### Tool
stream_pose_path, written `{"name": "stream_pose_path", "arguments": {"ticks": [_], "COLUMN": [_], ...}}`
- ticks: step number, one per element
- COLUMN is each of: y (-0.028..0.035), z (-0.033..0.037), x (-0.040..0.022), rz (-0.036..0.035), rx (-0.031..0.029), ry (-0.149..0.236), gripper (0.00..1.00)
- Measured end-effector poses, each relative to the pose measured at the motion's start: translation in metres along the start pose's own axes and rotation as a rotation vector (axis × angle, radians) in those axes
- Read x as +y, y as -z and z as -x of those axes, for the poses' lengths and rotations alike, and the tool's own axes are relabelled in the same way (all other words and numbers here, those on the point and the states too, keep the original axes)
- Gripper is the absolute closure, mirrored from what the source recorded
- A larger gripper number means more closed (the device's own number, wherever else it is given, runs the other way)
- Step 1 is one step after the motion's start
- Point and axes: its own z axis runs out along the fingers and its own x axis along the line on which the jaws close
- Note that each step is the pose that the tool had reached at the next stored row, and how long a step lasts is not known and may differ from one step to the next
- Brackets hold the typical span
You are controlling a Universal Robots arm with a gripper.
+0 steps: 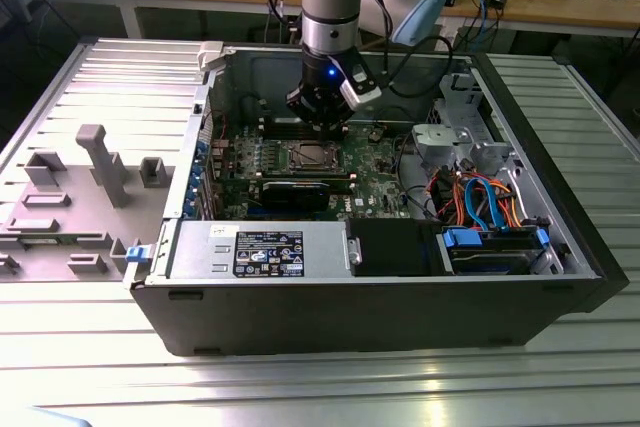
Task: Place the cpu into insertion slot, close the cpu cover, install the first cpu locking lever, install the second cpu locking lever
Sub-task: 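Install the second cpu locking lever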
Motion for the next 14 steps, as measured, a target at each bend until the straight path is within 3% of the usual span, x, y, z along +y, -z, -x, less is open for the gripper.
{"name": "stream_pose_path", "arguments": {"ticks": [9,14], "y": [0.0015,0.0218], "z": [-0.0007,0.0000], "x": [-0.0104,-0.0116], "rz": [-0.0004,-0.0003], "rx": [0.0002,0.0000], "ry": [0.000,0.000], "gripper": [0.89,0.89]}}
